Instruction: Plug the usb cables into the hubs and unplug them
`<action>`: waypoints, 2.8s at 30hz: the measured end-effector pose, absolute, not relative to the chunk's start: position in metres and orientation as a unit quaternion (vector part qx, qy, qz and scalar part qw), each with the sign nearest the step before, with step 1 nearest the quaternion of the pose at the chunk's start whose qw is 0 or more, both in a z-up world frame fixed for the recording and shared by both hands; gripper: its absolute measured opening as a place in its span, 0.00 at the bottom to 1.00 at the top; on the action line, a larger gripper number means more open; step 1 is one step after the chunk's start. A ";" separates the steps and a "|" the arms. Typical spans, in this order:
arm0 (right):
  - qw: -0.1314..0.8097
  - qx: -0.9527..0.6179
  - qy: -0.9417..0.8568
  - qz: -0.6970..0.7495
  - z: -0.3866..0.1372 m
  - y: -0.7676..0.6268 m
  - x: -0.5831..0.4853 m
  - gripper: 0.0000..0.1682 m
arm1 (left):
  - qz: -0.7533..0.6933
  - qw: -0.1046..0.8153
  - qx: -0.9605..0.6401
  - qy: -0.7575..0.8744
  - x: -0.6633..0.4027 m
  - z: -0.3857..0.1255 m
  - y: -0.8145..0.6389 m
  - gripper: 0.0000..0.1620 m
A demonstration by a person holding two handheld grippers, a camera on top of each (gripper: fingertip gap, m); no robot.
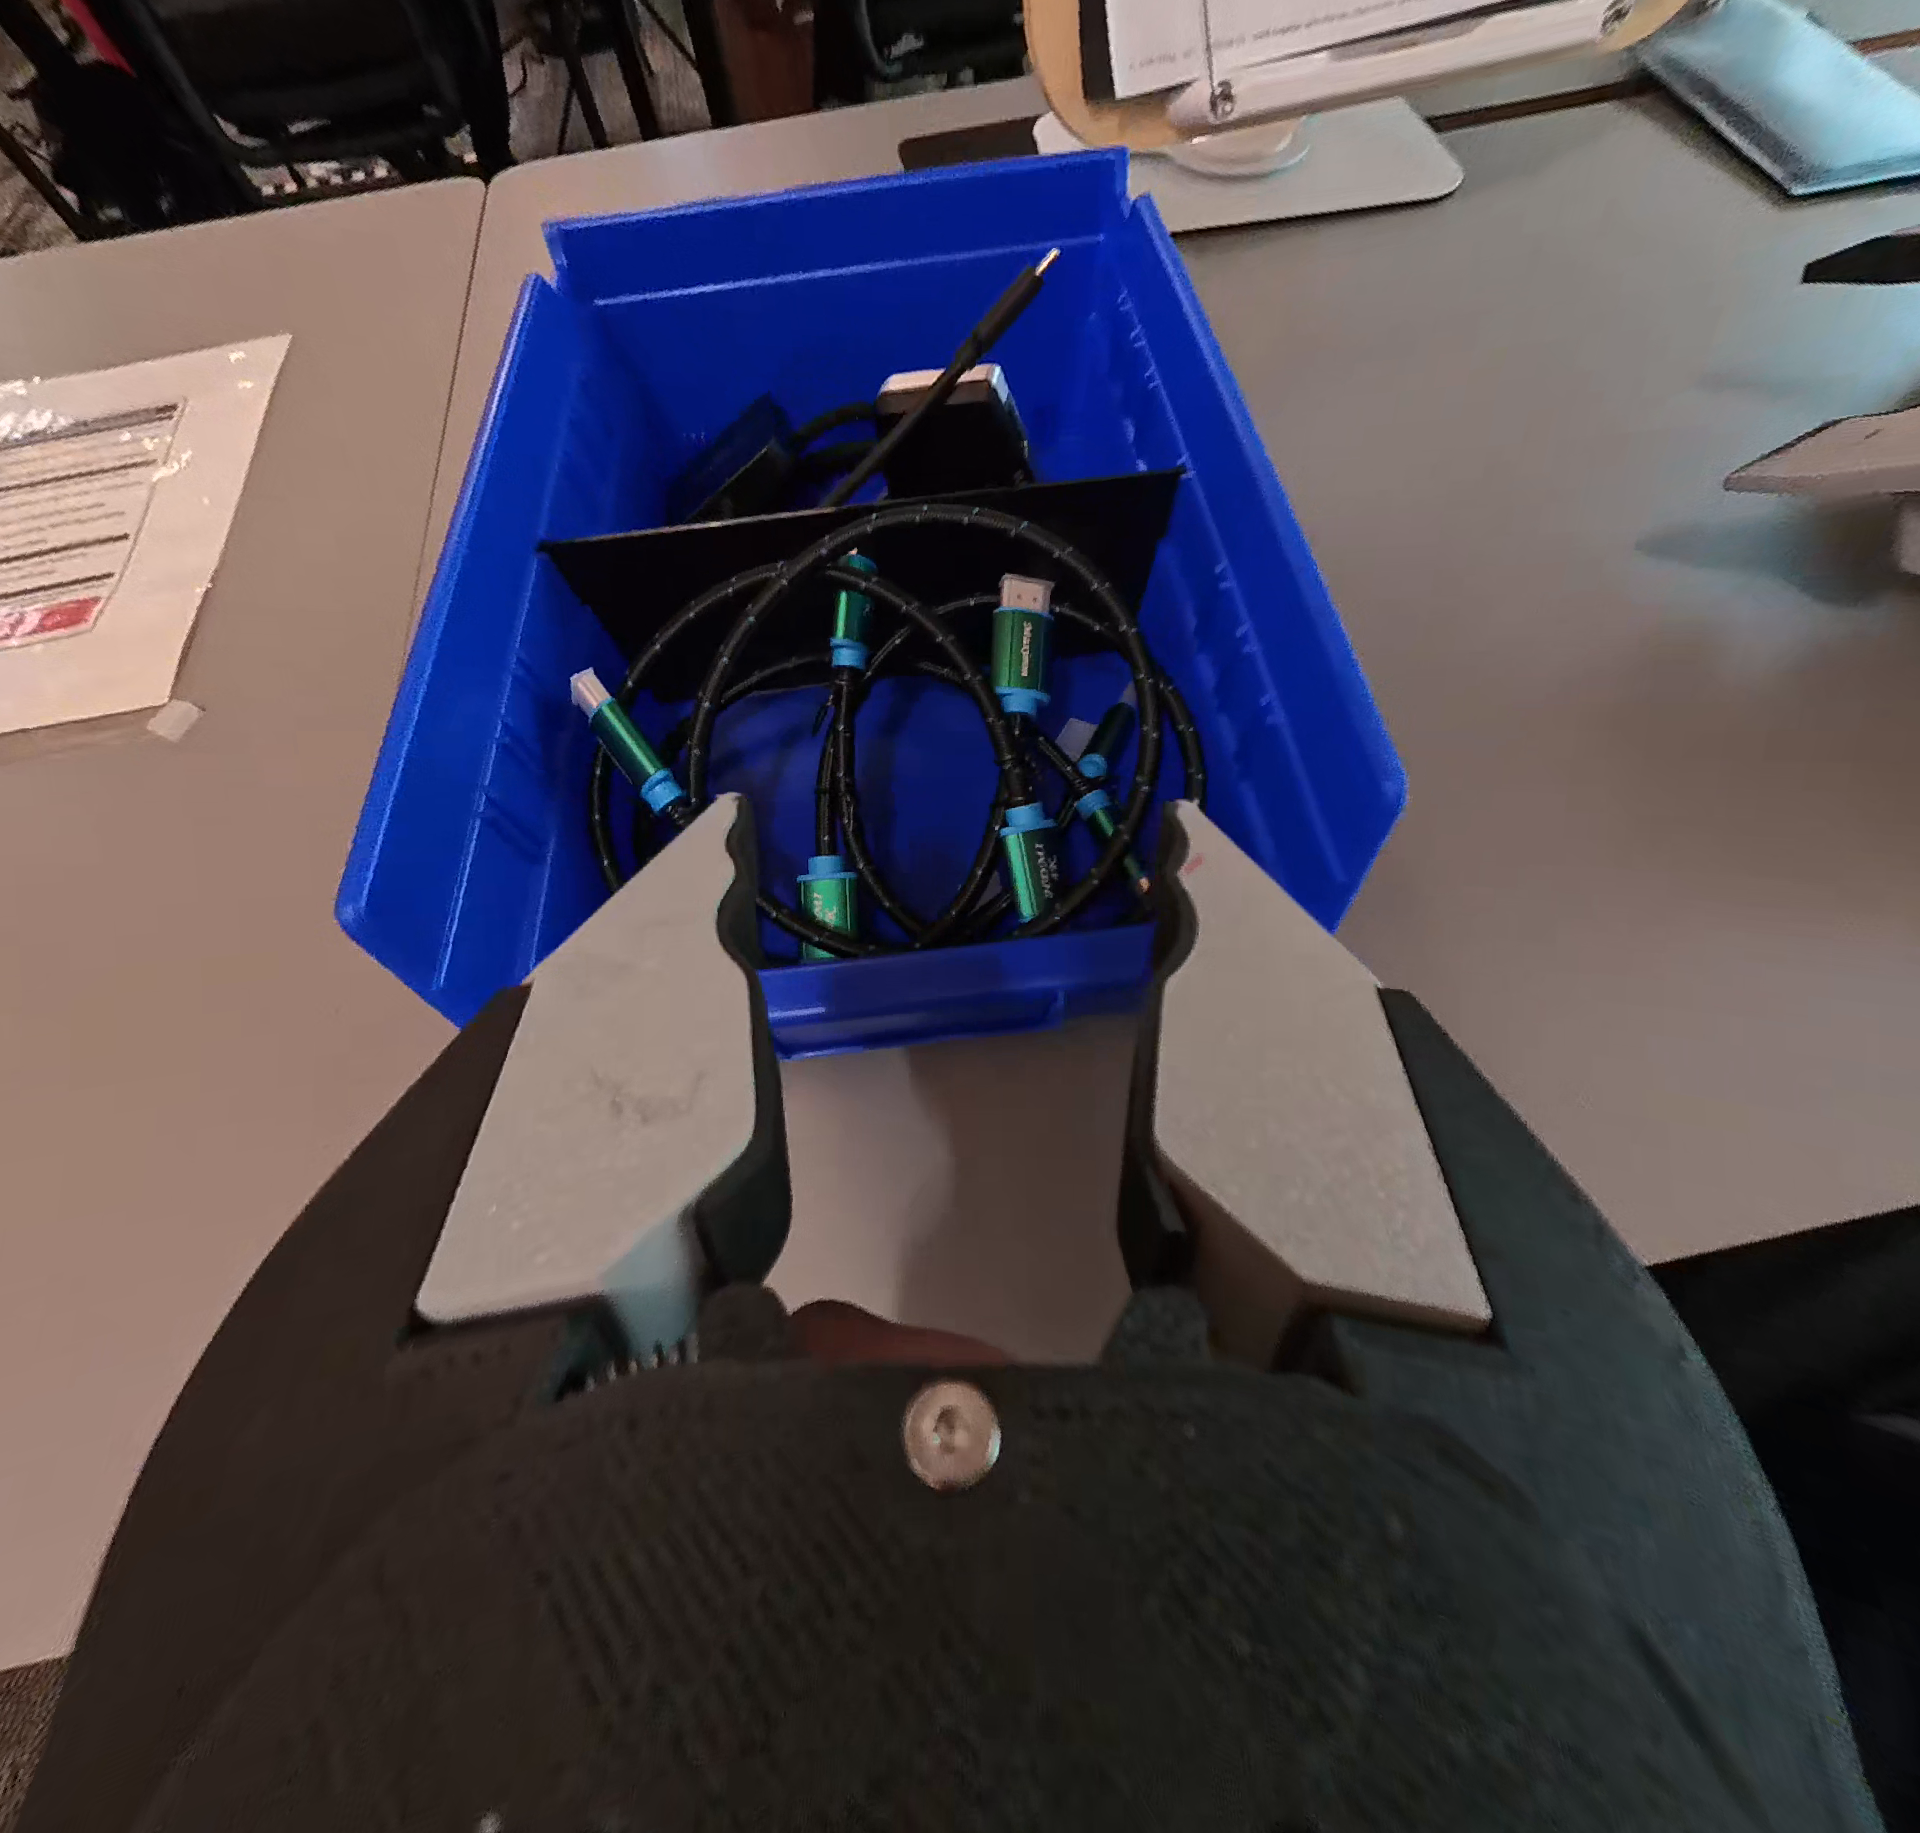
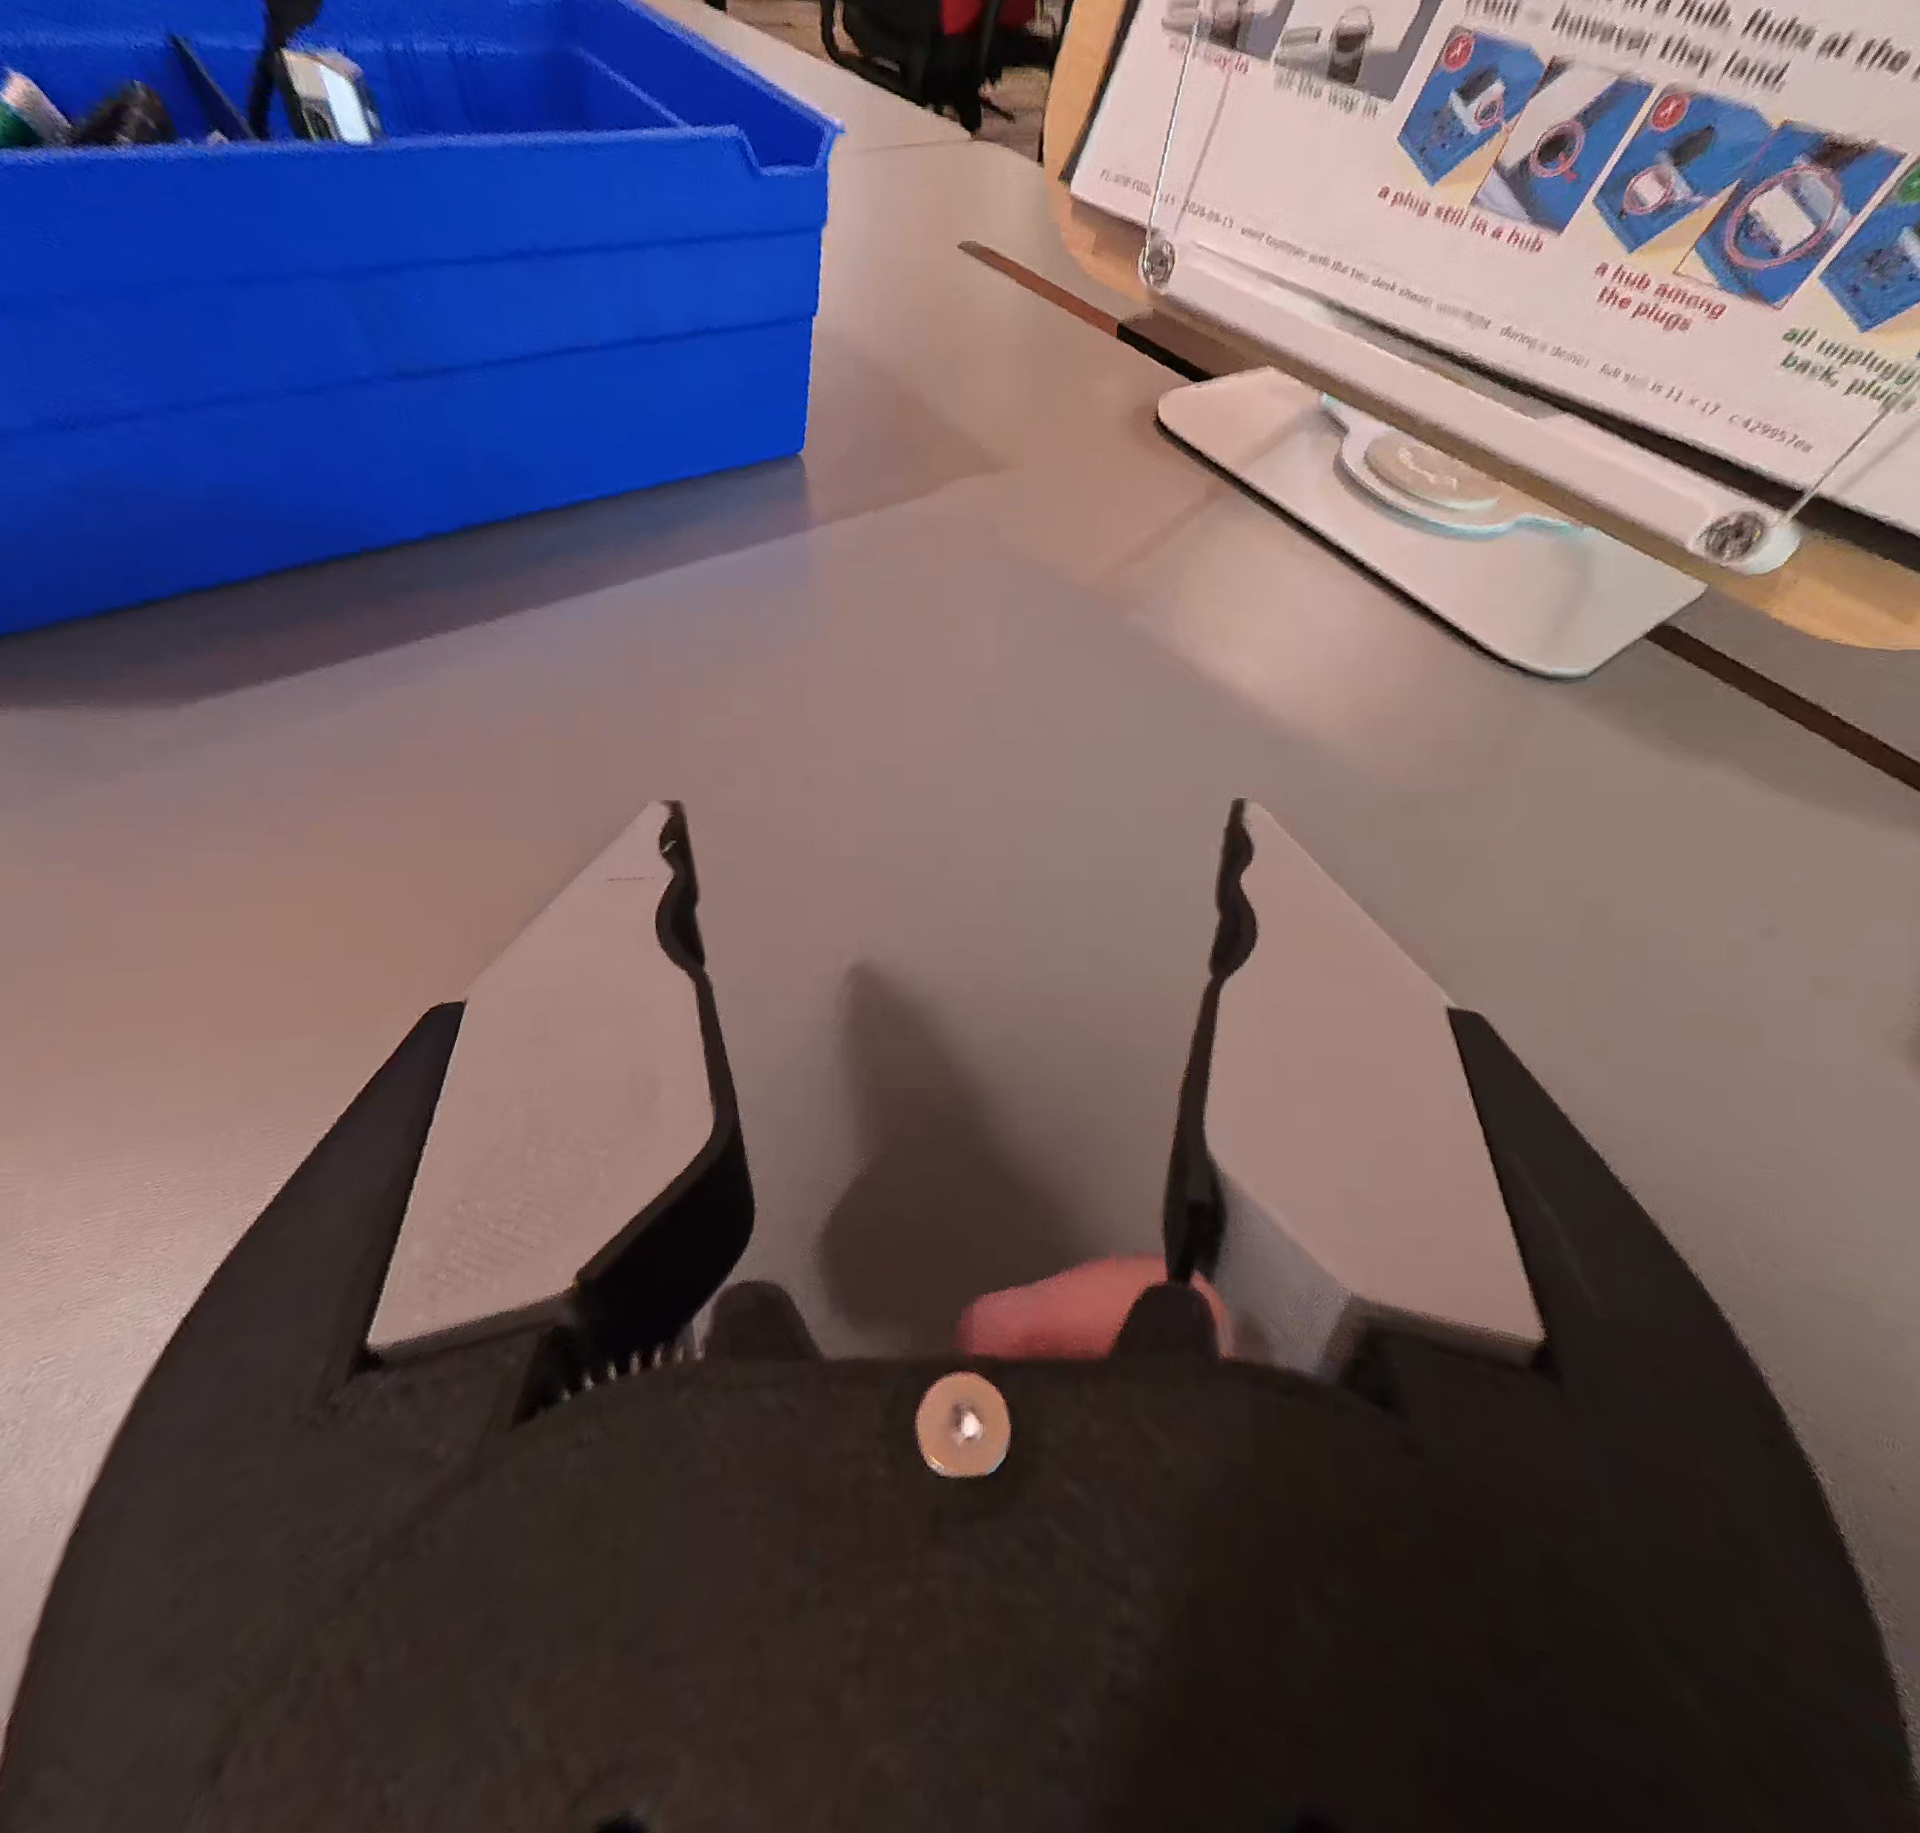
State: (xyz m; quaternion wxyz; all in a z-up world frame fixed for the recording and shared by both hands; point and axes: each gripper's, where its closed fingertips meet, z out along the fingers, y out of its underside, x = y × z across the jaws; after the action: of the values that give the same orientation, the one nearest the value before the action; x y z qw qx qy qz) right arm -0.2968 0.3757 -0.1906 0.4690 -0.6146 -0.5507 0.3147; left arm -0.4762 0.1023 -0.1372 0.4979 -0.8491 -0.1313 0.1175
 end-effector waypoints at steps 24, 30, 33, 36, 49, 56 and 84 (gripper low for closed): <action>0.471 -0.601 -0.529 0.369 -0.163 0.366 -0.271 0.57 | 0.092 0.573 -0.808 -0.100 -0.500 -0.115 0.088 0.43; 0.453 -0.591 -0.535 0.398 -0.157 0.356 -0.270 0.56 | 0.062 0.587 -0.803 -0.084 -0.519 -0.114 0.126 0.42; 0.453 -0.585 -0.547 0.392 -0.158 0.352 -0.270 0.54 | 0.052 0.569 -0.819 -0.051 -0.523 -0.116 0.148 0.39; 0.449 -0.584 -0.544 0.403 -0.158 0.348 -0.269 0.52 | 0.087 0.554 -0.828 -0.010 -0.534 -0.105 0.168 0.40; 0.413 -0.582 -0.554 0.429 -0.165 0.328 -0.275 0.51 | 0.016 0.352 -0.879 0.321 -0.575 -0.127 0.242 0.31; 0.413 -0.578 -0.540 0.451 -0.155 0.326 -0.272 0.50 | -0.090 0.276 -0.863 0.413 -0.541 -0.159 0.240 0.23; 0.461 -0.570 -0.559 0.388 -0.162 0.333 -0.273 0.42 | 0.135 0.608 -0.756 0.202 -0.578 -0.034 0.264 0.00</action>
State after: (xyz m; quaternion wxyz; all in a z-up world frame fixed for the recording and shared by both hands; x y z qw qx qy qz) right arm -0.2731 0.3330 -0.1619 0.4613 -0.5696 -0.5589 0.3878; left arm -0.5777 0.2640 -0.0344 0.6075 -0.7563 0.2017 0.1351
